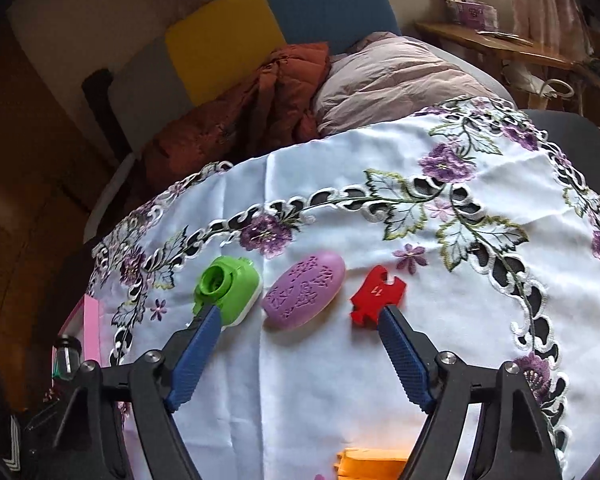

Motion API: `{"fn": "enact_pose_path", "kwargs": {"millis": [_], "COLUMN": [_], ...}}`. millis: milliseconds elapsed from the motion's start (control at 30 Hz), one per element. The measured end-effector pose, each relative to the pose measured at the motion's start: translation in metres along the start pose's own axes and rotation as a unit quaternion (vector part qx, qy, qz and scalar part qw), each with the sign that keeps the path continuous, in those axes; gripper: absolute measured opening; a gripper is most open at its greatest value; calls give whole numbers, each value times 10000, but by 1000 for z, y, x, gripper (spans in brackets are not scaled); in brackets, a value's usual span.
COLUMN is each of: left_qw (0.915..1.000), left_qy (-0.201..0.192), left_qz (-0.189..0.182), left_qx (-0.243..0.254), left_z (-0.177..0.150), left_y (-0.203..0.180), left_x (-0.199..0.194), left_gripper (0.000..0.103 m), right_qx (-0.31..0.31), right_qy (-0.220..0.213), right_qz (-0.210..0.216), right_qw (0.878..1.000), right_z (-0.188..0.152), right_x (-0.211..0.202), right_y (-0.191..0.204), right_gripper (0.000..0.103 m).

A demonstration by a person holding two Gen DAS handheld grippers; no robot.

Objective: Organize rigid objects
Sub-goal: 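Lift the red cylinder toward the tray while the right tool moves to the green plug-in device, then close the right gripper on the green plug-in device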

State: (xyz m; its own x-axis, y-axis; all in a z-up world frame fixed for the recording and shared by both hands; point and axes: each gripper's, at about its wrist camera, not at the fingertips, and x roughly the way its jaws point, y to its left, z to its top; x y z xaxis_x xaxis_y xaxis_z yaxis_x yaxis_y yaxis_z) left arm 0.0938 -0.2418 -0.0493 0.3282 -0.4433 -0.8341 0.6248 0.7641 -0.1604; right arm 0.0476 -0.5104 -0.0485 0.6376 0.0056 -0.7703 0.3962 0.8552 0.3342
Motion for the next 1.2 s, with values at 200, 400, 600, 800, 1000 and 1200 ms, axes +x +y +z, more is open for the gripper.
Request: {"fn": "enact_pose_path", "kwargs": {"millis": [200,400,600,800,1000,1200], "left_qw": [9993,9982,9968,9949,9926,9903], "left_qy": [-248,-314,-457,-543,-577,-667], "left_qz": [92,57,67,145,247,385], "left_qx": [-262,-510,-660,-837,-1040,-1153], "left_z": [-19,-37,-48,-59,-67,-73], "left_y": [14,27,38,49,58,62], "left_x": [-29,-44,-63,-73,-76,-85], "left_gripper": [25,25,25,25,25,25], "right_qx": [-506,-482,-568,-1172,-1987,-2365], "right_qy": [327,584,787,1027,1384,1357], "right_qz": [187,134,-269,-432,-58,123], "right_qw": [9980,9970,9949,9868,9702,9620], "right_z": [-11,0,18,4,-34,-72], "right_x": [16,50,98,112,90,67], "right_y": [37,62,83,99,116,118], "right_gripper": [80,80,79,53,53,53]}}
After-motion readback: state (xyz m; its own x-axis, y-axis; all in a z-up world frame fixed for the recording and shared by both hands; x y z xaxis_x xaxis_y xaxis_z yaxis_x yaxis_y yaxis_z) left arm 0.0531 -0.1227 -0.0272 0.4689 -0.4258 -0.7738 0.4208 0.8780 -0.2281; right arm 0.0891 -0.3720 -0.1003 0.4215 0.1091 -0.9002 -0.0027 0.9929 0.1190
